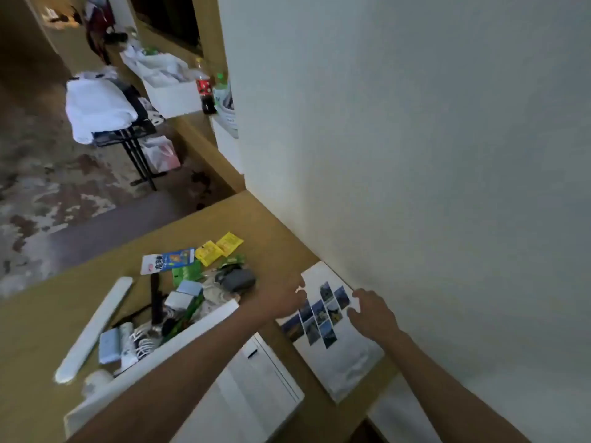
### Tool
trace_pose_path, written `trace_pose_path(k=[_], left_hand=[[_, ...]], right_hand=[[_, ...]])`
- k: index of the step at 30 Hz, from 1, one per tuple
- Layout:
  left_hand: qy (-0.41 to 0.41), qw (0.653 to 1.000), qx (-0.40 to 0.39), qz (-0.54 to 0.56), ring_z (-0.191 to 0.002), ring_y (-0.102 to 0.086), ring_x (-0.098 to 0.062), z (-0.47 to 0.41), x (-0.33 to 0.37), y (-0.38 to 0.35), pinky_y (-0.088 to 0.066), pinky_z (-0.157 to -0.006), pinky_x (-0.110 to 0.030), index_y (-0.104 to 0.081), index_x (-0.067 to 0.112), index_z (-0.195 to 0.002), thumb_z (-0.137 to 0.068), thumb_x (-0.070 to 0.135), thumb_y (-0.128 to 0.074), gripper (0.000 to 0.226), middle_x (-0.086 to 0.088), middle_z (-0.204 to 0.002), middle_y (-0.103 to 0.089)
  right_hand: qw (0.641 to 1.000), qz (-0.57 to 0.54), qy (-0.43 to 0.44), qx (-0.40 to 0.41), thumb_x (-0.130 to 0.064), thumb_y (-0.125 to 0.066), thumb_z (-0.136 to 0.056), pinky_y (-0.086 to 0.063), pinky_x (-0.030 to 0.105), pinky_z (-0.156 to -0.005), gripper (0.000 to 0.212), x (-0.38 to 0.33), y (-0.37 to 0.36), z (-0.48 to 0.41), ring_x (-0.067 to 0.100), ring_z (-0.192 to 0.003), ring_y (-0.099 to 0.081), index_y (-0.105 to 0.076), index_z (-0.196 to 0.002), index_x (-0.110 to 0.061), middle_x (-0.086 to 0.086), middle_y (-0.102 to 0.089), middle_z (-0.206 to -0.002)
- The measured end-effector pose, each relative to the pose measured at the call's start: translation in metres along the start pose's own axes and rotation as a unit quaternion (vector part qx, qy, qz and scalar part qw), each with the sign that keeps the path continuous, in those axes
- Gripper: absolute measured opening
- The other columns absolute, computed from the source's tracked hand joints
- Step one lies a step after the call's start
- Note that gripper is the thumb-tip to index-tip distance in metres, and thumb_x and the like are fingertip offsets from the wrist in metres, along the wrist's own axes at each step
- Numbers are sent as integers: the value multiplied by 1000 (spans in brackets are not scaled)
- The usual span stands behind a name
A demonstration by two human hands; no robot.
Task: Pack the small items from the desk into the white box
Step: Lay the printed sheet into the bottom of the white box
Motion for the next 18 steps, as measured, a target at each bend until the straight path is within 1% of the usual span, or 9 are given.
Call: trace_pose_path(k=[2,4,6,7,9,10,12,15,18], left_hand=[[30,994,-76,-68,-120,-48,-27,-22,-1,-26,-40,-92,-29,-41,7,-134,-96,31,-43,45,-15,-136,-48],[84,985,-132,-77,-124,-44,-29,-41,-14,-48,-37,-90,-30,-29,6,-140,-94,40,-44,60,-18,-143,-38],[137,976,-147,-79,-134,-33,-32,-57,-33,-64,-34,-102,-34,-12,2,-146,-90,50,-49,83,-20,-153,-20],[167,973,-141,-74,-141,-22,-33,-65,-46,-70,-29,-111,-38,-3,2,-148,-86,55,-54,96,-20,-157,-8],[217,965,-129,-67,-145,-7,-36,-79,-65,-77,-19,-116,-44,6,3,-148,-79,56,-63,112,-18,-158,4],[228,962,-127,-75,-145,-8,-37,-85,-71,-80,-20,-115,-46,3,2,-148,-78,55,-65,111,-19,-158,1],[226,965,-100,-93,-140,-22,-37,-94,-75,-86,-30,-110,-46,-9,2,-145,-78,53,-66,101,-20,-154,-16],[192,974,-42,-117,-126,-41,-33,-107,-68,-87,-40,-98,-40,-28,6,-136,-78,49,-66,82,-18,-140,-40],[181,973,-31,-141,-121,-43,-32,-111,-60,-85,-40,-96,-39,-33,5,-132,-75,48,-70,80,-17,-134,-44]], right_hand=[[998,43,-29,-43,-41,-50,-95,-37,38,-105,57,22,-12,-3,29,-131,-40,-34,-142,-12,13,-40,-142],[993,70,-35,-82,-50,-49,-93,-33,39,-109,71,43,-29,-5,28,-139,-31,-25,-147,-12,13,-30,-151],[988,98,0,-121,-58,-48,-91,-26,38,-114,82,55,-48,-9,25,-146,-18,-14,-152,-16,9,-13,-160],[984,117,27,-135,-61,-47,-90,-21,37,-117,86,59,-56,-12,23,-149,-10,-9,-153,-19,7,-4,-163],[975,148,76,-146,-66,-46,-87,-12,37,-119,89,63,-64,-16,21,-150,1,-3,-154,-24,3,7,-163],[972,156,95,-148,-67,-46,-86,-10,37,-119,91,66,-68,-17,21,-150,5,-3,-154,-25,2,10,-163],[973,145,117,-139,-70,-44,-85,-6,38,-119,92,69,-72,-18,20,-149,10,-2,-154,-26,1,14,-162],[975,120,132,-129,-71,-42,-85,-1,37,-119,91,74,-74,-21,19,-148,14,-2,-154,-27,0,18,-161],[975,119,136,-129,-71,-43,-85,2,35,-118,91,74,-76,-21,19,-148,16,-3,-153,-26,0,18,-161]])
Point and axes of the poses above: each hand's wrist, its own z-axis away from the middle knuckle, its own y-axis out of the back of the hand, x = y × z, the point moved 7 cm from there along -z, towards the middle knuckle
